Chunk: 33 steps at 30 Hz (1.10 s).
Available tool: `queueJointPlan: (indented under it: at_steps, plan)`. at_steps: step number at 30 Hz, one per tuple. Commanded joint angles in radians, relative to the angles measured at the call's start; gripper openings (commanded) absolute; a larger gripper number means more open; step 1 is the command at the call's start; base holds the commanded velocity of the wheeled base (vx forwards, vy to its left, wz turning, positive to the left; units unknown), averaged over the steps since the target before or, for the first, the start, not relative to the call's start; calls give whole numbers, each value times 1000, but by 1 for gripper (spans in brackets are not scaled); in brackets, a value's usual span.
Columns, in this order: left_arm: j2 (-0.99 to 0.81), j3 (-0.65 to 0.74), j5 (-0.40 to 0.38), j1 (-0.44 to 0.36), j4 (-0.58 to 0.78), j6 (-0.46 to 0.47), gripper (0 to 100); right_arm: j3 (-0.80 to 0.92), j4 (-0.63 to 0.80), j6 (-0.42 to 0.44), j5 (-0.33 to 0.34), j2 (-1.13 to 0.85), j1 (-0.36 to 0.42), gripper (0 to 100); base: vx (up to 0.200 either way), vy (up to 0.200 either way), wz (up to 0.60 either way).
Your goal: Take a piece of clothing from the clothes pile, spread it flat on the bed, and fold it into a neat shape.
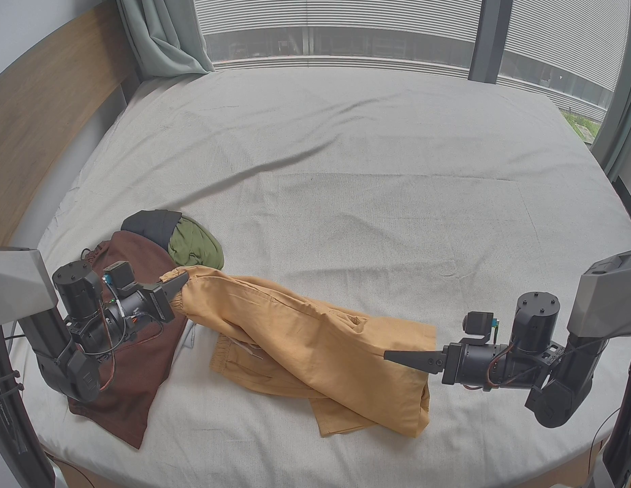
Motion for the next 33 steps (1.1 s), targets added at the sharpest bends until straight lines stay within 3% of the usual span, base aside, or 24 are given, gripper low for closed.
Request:
queueJointPlan:
  at_steps: [1,12,13,33]
  plan:
    - [1,0,0,0,0,-1,0,1,-1,0,0,14,20,100,0,0,0]
    - [6,0,0,-1,0,-1,0,7,-1,0,-4,15,39,100,0,0,0]
    - [6,0,0,-1,0,-1,0,7,-2,0,-4,15,39,0,0,0,0]
    - [-7,-14,0,0,0,-5,0,7,-1,-4,-4,-36,20,0,0,0,0]
